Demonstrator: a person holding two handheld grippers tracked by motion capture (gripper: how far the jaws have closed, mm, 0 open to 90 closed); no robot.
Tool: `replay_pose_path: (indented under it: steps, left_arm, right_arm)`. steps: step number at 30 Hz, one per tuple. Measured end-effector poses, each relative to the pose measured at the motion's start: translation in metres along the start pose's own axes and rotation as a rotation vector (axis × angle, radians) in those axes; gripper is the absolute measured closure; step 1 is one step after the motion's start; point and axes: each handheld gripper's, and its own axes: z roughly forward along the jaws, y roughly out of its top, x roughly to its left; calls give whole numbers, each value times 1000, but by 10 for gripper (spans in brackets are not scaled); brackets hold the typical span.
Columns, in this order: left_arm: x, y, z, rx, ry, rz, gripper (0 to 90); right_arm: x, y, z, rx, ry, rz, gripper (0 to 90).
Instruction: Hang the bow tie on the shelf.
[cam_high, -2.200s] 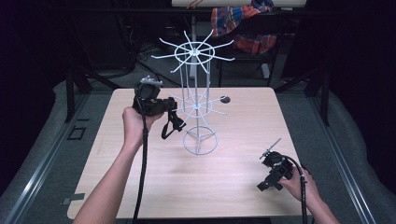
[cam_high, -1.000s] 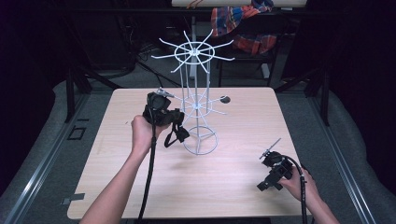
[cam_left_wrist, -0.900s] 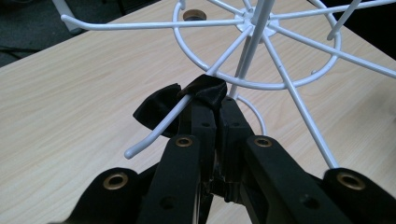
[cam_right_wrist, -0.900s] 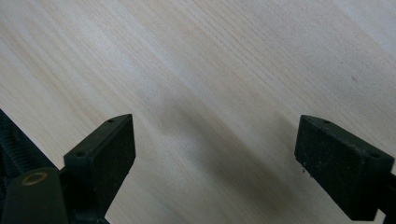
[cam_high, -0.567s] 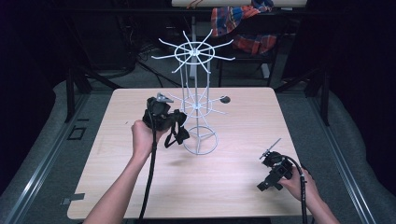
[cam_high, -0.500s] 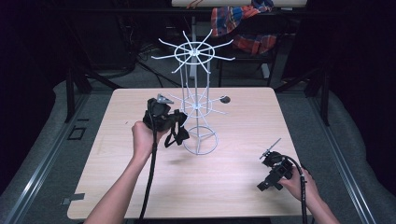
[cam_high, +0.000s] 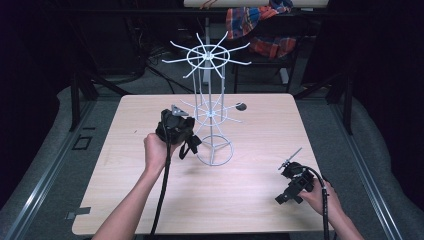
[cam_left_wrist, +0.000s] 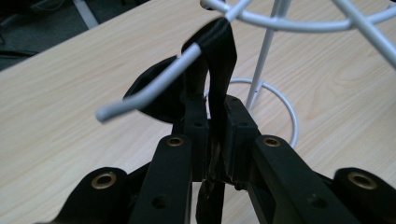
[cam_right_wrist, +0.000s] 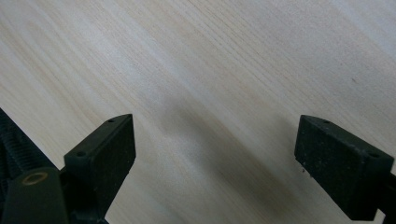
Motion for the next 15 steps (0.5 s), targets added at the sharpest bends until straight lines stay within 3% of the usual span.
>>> replay_pose_path:
  steps: [11, 15]
  left_arm:
    - [5, -5, -2, -6, -31, -14, 786]
    - [7, -7, -5, -11, -34, -13, 735]
  right_arm:
    - [-2, 0, -1, 11, 4, -5, 123]
    - [-1, 0, -1, -1, 0, -6, 123]
